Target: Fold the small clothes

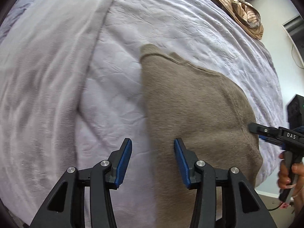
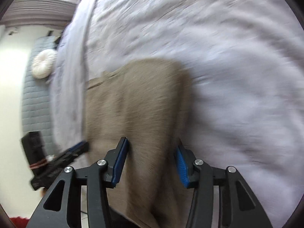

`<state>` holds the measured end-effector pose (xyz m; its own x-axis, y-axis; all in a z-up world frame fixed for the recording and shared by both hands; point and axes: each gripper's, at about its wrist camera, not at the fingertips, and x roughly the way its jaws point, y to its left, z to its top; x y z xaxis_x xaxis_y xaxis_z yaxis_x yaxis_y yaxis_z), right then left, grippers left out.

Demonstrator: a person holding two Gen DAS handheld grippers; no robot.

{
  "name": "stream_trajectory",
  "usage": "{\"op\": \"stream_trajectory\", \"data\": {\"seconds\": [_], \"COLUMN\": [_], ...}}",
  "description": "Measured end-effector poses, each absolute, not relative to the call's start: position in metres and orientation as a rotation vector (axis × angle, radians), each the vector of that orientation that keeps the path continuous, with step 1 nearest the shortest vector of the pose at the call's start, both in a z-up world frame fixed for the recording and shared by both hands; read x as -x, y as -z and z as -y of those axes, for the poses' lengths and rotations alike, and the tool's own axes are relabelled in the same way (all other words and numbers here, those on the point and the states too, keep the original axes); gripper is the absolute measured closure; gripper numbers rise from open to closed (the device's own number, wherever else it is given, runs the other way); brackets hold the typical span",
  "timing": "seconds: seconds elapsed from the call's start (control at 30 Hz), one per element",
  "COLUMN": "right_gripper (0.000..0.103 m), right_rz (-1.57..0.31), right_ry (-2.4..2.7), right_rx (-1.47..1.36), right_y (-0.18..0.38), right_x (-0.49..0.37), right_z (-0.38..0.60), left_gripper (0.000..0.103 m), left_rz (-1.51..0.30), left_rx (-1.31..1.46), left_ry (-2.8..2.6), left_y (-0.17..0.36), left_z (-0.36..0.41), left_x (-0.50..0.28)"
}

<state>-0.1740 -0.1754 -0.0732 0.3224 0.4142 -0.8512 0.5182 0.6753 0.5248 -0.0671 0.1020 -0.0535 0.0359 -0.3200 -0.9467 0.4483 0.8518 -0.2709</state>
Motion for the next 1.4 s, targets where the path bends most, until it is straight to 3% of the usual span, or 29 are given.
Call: {"op": "stream_trajectory", "data": {"seconds": [0.07,0.17,0.23,0.3,0.5,0.63,0.73,0.83,1.2,1.4], "right_gripper": [0.053,0.065,0.082,0.092,0.093,0.095,0.102,0.102,0.100,0.096], "right_rz": [-1.304,-1.280,-1.251,-1.216,-1.227,-1.314,-1.348,-1.361,-1.364,-1.388], "right_ry": [0.178,0.243,0.257,0.226,0.094,0.166,0.212,0.227,0.275,0.299], "right_rx": [-0.834,-0.820,-0.799,-0.781,-0.705,-0.571,-0.588,-0.639,-0.539,-0.544], "right_y": [0.064,0.048,0.034,0.019,0.006,0.035,0.058,0.079,0.050,0.051], "right_x": [0.190,0.210,0.218,0.233,0.226,0.227,0.233,0.240,0.267,0.299], "right_z": [0.192,0.203,0.202,0.199,0.138,0.114,0.118,0.124,0.108,0.098], "left_gripper": [0.055,0.055,0.055,0.055,0.055,0.055,0.055,0.054,0.054,0.054], "left_rz": [-1.397,-1.378,-1.354,-1.333,-1.344,-1.383,-1.394,-1.390,-1.410,-1.471], "left_rx": [-0.142,-0.156,-0.161,-0.158,-0.198,-0.252,-0.230,-0.246,-0.267,-0.367], "left_ry": [0.558,0.564,0.595,0.644,0.742,0.690,0.680,0.677,0.684,0.708], "left_y": [0.048,0.038,0.026,0.016,0.023,0.055,0.064,0.064,0.052,0.074], "left_z": [-0.111,-0.116,-0.114,-0.109,-0.079,-0.073,-0.077,-0.073,-0.099,-0.114], "left_x": [0.065,0.066,0.070,0.077,0.105,0.120,0.122,0.124,0.140,0.161]}}
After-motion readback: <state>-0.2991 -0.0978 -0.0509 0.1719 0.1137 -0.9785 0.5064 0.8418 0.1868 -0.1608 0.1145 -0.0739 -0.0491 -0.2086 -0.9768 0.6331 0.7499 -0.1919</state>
